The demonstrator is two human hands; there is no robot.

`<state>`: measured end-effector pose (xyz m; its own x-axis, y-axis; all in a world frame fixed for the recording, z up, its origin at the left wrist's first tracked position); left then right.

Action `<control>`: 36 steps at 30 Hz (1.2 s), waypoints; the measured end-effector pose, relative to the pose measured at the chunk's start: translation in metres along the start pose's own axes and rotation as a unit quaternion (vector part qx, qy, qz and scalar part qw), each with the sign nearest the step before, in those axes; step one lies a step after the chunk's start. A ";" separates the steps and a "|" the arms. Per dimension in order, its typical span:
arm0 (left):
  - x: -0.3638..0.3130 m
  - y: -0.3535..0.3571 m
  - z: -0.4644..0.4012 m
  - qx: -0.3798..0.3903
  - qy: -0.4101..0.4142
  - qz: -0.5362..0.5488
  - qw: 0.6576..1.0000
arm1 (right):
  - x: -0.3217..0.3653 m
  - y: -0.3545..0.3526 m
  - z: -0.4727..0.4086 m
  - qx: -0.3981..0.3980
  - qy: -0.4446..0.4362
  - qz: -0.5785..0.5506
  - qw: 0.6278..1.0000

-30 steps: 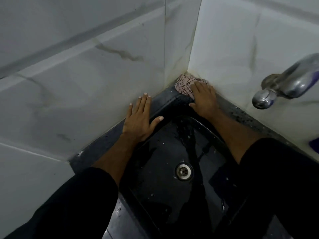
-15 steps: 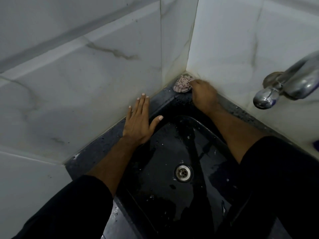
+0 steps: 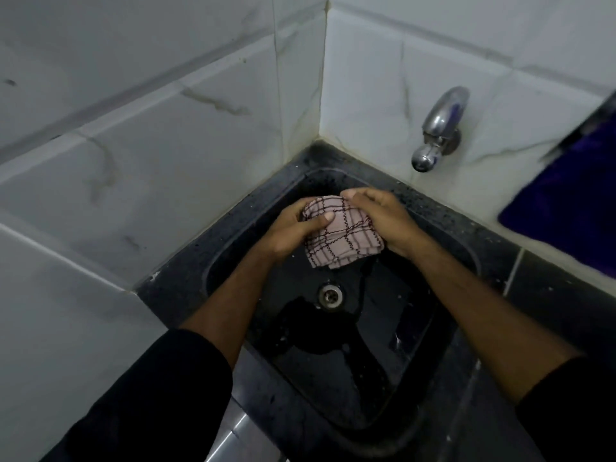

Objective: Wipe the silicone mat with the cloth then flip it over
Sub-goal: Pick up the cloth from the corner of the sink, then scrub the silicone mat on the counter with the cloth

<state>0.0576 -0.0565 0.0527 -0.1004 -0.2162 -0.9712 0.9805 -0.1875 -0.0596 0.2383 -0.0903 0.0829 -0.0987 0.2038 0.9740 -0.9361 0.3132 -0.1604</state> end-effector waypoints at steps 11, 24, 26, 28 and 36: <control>0.019 0.091 0.101 -0.056 -0.109 0.191 0.974 | -0.049 -0.074 0.117 -0.034 0.183 -0.314 0.931; 0.028 0.247 0.203 0.054 0.084 -0.110 0.989 | -0.097 -0.222 0.235 -0.260 0.178 -0.285 0.905; 0.030 0.278 0.221 0.054 0.122 -0.120 0.984 | -0.107 -0.245 0.251 -0.243 0.183 -0.322 0.897; 0.035 0.308 0.240 0.037 0.127 -0.108 0.985 | -0.116 -0.265 0.269 -0.215 0.196 -0.365 0.885; 0.067 0.391 0.301 0.022 0.064 -0.075 0.995 | -0.142 -0.333 0.339 -0.296 0.198 -0.321 0.877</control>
<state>0.3831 -0.4329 0.0338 -0.2188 -0.0587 -0.9740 0.9475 -0.2512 -0.1977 0.4493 -0.5382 0.0519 0.6198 0.0779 0.7809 -0.4037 0.8849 0.2322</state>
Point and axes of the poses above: each hand's wrist, its own z-axis away from the middle knuckle, its own y-axis out of the palm, x = y × z, the point moved 1 cm from there along -z, towards the middle knuckle, and after that the axes turned 15 degrees about -x, right-handed, at the moved point
